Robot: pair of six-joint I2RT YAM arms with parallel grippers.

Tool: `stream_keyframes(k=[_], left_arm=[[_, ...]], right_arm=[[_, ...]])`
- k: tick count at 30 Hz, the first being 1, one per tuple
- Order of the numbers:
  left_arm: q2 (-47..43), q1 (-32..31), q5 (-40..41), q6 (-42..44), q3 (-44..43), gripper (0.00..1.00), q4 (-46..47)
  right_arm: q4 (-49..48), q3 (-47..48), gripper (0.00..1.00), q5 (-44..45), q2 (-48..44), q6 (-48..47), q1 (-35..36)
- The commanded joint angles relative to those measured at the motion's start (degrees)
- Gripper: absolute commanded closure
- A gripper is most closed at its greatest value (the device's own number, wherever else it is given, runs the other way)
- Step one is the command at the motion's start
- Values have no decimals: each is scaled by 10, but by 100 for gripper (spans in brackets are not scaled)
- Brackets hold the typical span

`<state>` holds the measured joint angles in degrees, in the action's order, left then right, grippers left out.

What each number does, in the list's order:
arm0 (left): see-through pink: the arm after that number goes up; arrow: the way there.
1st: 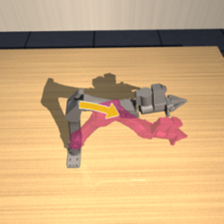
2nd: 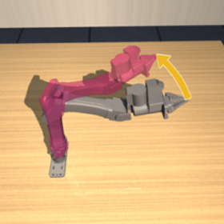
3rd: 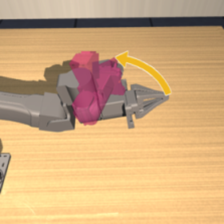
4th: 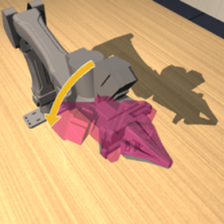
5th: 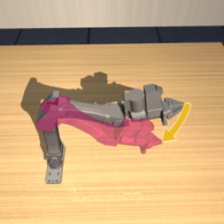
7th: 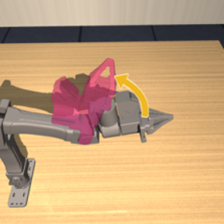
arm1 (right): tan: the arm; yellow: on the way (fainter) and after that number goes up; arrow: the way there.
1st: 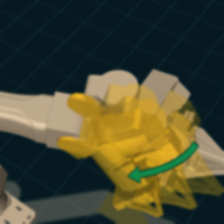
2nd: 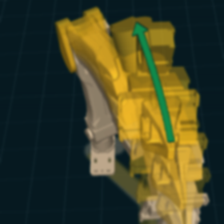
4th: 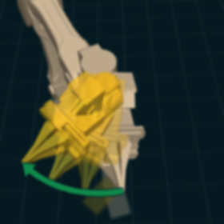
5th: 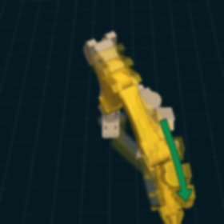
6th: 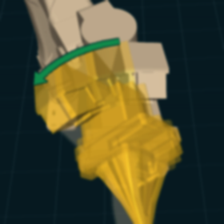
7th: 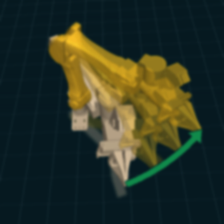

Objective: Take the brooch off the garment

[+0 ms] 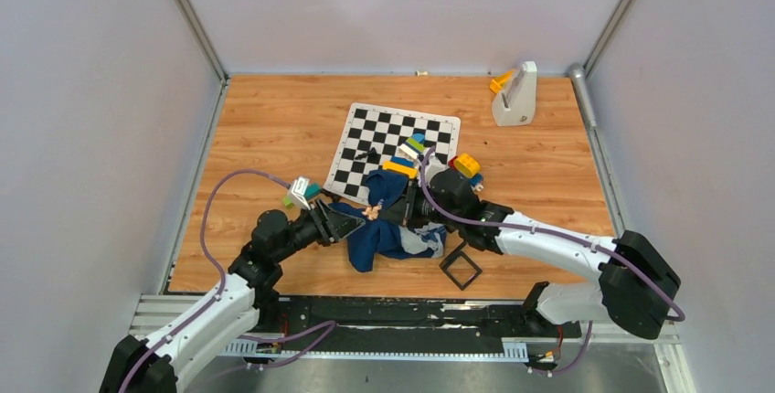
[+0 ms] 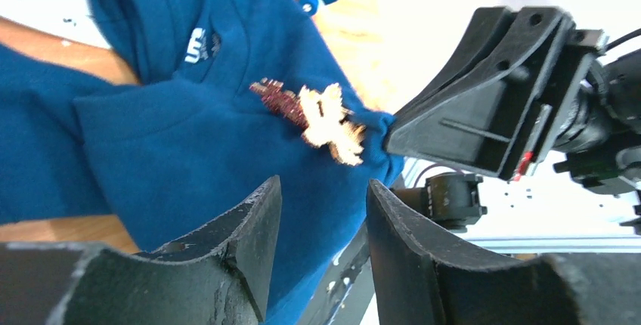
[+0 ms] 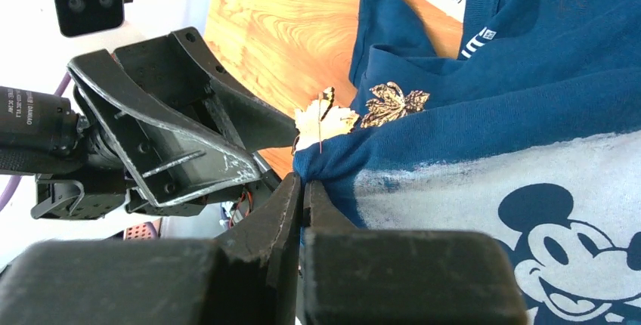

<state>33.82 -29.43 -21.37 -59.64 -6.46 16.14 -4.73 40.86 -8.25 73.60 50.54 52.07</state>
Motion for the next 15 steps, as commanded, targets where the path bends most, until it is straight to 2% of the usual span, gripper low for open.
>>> stream_keyframes(k=[1, 5, 12, 15], left_arm=[[16, 3, 3, -36, -6, 47, 111], [40, 3, 22, -54, -16, 48, 98], [142, 2, -9, -87, -26, 52, 152], [177, 3, -18, -102, -23, 53, 206]], right_arm=[[-65, -8, 100, -24, -19, 10, 0], [-76, -11, 100, -36, -12, 6, 1], [-90, -19, 100, -45, -9, 3, 1], [-93, -22, 100, -46, -8, 1, 2]])
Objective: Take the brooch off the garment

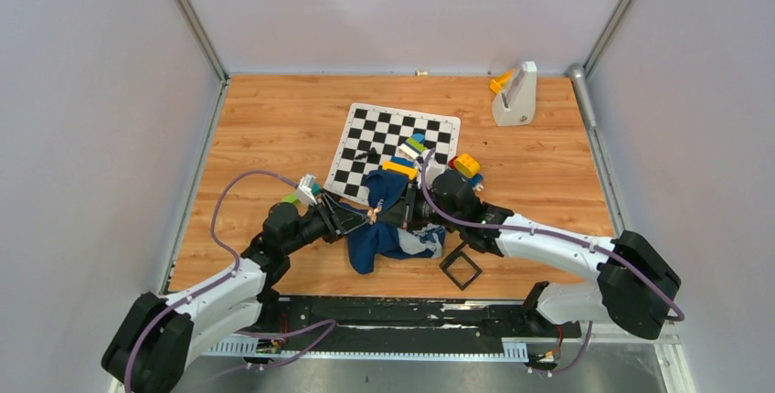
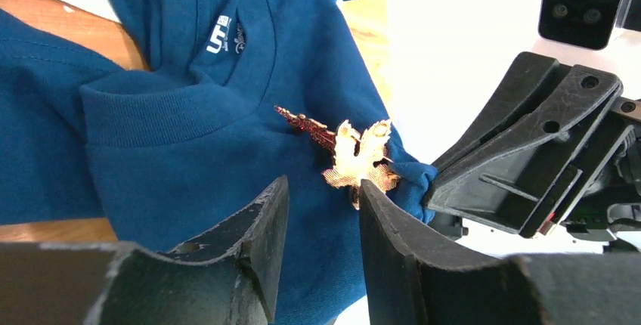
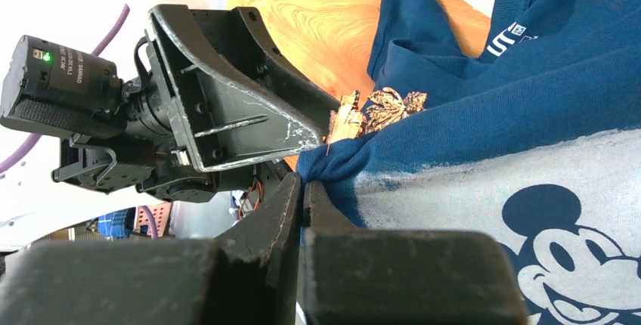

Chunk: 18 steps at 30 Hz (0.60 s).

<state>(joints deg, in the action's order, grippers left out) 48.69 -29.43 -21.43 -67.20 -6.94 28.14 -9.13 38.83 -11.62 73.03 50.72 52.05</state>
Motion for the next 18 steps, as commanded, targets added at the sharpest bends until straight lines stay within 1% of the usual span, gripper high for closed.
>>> stream_keyframes(k=[1, 7, 9, 10, 11, 12, 14, 16, 18], left_arm=[[34, 3, -18, -32, -16, 55, 98], [63, 3, -29, -28, -24, 57, 134], [67, 3, -33, -31, -24, 63, 149], [67, 3, -33, -30, -23, 71, 154], [66, 3, -33, -28, -23, 75, 155], [61, 3, -32, -27, -23, 85, 154], [49, 3, -29, -15, -23, 99, 140], [28, 2, -18, -1, -25, 100, 110], [2, 2, -10, 23, -32, 100, 74]], right_arm=[[-51, -4, 100, -14, -1, -1, 2], [-63, -17, 100, -21, -2, 2, 2], [-65, -20, 100, -22, -2, 3, 2], [-66, -21, 100, -22, -3, 3, 2], [-66, -22, 100, -22, -3, 3, 2], [-66, -23, 100, -23, -4, 3, 2], [-62, -25, 100, -22, -6, 2, 2], [-52, -26, 99, -19, -12, 0, 2], [-41, -29, 89, -18, -21, -6, 2]])
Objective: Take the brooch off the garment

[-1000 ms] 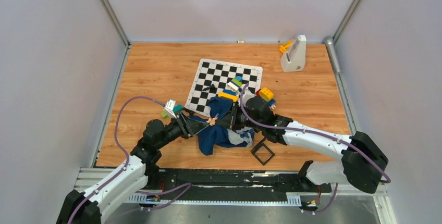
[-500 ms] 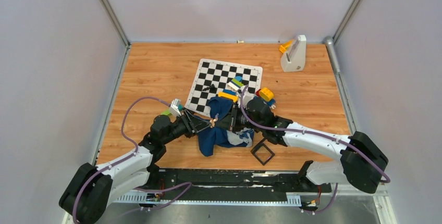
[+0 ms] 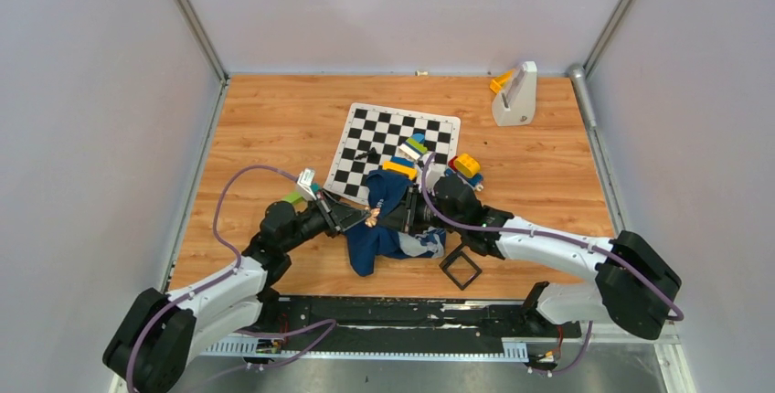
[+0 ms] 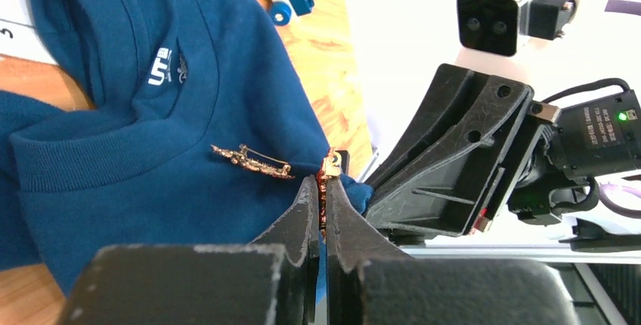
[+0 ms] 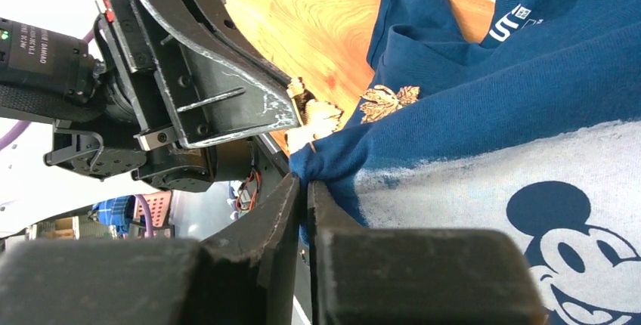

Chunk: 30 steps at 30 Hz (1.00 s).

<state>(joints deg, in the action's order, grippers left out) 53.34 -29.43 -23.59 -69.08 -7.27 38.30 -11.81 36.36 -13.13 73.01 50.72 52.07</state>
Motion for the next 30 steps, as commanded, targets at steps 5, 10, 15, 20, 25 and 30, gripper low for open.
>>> stream_keyframes(k=[5, 10, 15, 20, 25, 30], left_arm=[[-111, 3, 5, 120, -62, 100, -128], [-121, 3, -22, 147, -71, 100, -98], [-75, 3, -55, 106, -47, 100, 40], [-50, 3, -71, 74, -24, 100, 157], [-62, 3, -100, 76, -41, 100, 136], [-82, 3, -129, 92, -63, 100, 77]], right_arm=[[-4, -19, 41, -30, -64, -20, -12], [-58, -48, 31, -106, -113, 2, -62], [-105, -36, 31, -160, -108, 35, -75], [-132, -20, 37, -178, -82, 68, -76], [-142, -14, 37, -171, -60, 68, -76], [-156, -10, 47, -174, -42, 63, -85]])
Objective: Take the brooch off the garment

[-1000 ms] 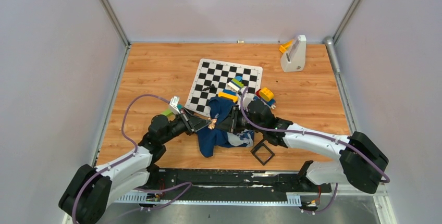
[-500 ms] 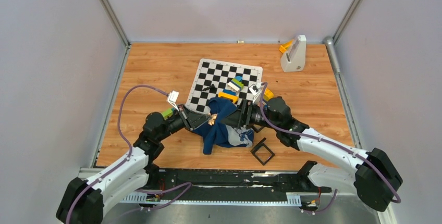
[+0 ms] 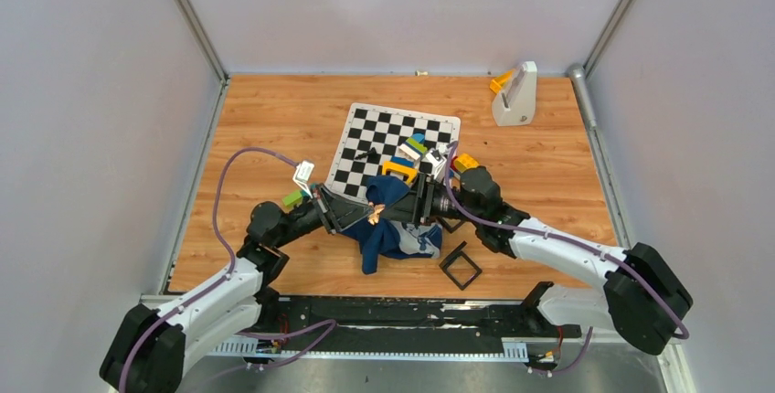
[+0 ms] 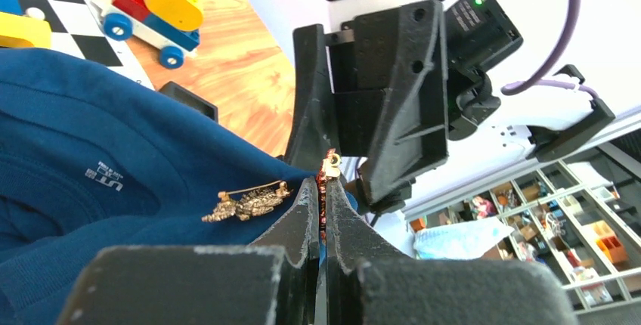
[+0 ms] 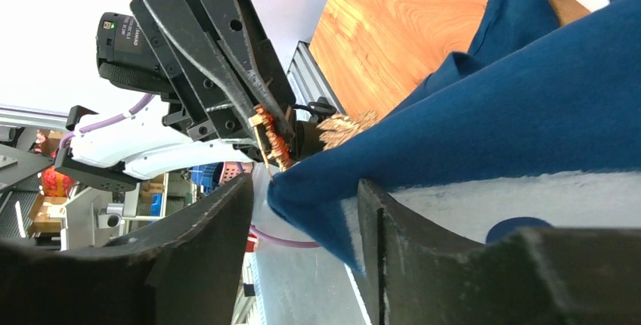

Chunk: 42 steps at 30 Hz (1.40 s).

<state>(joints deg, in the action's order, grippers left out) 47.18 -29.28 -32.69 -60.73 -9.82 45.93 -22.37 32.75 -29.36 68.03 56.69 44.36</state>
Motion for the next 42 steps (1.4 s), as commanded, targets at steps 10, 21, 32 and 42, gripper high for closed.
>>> stream_keyframes(k=[10, 21, 32, 42], left_arm=[[-20, 2, -67, 36, -56, 100, -46], [-19, 2, -72, 41, -67, 100, -51], [-29, 2, -71, 44, -66, 88, -61], [-36, 2, -69, 17, -31, 63, -10]], right_arm=[[-82, 37, 60, -59, 14, -13, -10], [-73, 53, 67, -105, 51, -21, -9], [-45, 46, 100, -76, 24, -26, -9], [-30, 35, 100, -45, -12, -16, -10]])
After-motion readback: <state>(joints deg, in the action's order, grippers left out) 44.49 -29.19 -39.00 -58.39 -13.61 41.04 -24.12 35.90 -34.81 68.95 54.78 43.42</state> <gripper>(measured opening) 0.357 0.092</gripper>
